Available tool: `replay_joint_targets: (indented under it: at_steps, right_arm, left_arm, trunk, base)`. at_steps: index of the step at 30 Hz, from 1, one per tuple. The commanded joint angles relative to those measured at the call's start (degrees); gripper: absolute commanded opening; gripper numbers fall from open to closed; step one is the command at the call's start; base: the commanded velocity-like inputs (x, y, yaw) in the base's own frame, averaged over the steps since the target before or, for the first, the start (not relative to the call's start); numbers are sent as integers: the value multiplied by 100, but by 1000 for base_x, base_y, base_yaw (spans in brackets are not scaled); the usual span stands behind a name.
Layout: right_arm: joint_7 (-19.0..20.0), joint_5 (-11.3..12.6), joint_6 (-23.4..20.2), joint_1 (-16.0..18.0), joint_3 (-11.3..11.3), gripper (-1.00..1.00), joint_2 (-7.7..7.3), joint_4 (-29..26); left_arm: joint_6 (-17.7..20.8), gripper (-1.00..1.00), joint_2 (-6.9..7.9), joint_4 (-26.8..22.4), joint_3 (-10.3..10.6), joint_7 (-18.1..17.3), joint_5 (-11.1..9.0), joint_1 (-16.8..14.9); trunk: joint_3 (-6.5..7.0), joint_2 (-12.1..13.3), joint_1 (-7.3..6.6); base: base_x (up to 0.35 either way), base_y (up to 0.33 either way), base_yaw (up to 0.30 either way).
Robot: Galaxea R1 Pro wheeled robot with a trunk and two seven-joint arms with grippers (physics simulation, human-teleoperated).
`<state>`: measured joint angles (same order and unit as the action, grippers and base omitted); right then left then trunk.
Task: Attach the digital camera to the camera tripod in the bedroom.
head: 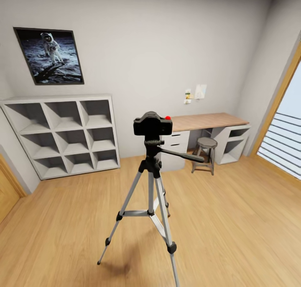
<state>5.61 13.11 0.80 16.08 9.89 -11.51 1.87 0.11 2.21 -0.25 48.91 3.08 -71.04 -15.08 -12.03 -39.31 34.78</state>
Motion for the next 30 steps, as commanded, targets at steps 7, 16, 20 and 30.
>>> replay_joint_targets:
  at_steps: [7,16,20,30]
  right_arm:
    - [28,63,9,9,48,100,-1,17]
    - [28,63,14,9,48,100,-1,18]
    - [28,66,15,9,48,100,-1,16]
    - [28,68,16,9,48,100,-1,17]
  left_arm:
    - [-2,100,-15,-2,48,24,-41,-3]
    - [-2,100,-15,-1,48,26,-41,-3]
    - [-2,100,-15,-1,49,26,-41,-3]
    - [-2,100,-9,5,40,18,-41,-3]
  trunk:
    - [55,-6,1]
    - [136,-6,1]
    - [172,-6,1]
    - [262,-6,1]
  base:
    - [0,0,0]
    - [0,0,0]
    - [0,0,0]
    - [0,0,0]
